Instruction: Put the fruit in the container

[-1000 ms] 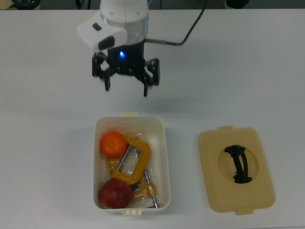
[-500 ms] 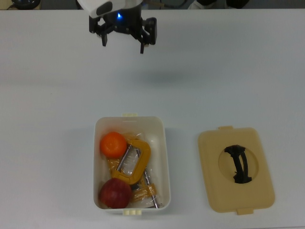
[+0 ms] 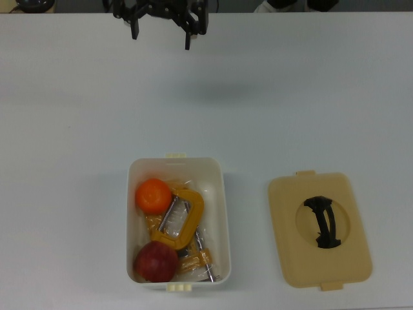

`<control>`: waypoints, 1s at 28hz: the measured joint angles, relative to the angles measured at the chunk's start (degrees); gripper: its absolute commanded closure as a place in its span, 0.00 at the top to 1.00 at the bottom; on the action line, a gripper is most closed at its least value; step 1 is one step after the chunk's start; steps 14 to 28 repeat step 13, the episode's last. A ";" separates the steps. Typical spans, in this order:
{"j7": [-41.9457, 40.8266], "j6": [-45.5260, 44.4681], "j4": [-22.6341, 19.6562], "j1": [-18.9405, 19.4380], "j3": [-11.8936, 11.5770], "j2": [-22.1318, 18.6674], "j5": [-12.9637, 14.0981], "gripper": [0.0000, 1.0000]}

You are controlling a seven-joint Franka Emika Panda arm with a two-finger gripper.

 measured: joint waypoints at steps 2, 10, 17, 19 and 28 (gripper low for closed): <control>-0.02 0.00 0.16 -0.21 -0.01 -0.01 0.00 1.00; -0.05 0.00 0.26 -0.47 -0.01 0.01 0.00 1.00; -0.05 0.00 0.25 -0.47 -0.01 0.10 0.01 1.00; -0.05 0.00 0.25 -0.47 -0.01 0.10 0.01 1.00; -0.05 0.00 0.25 -0.47 -0.01 0.10 0.01 1.00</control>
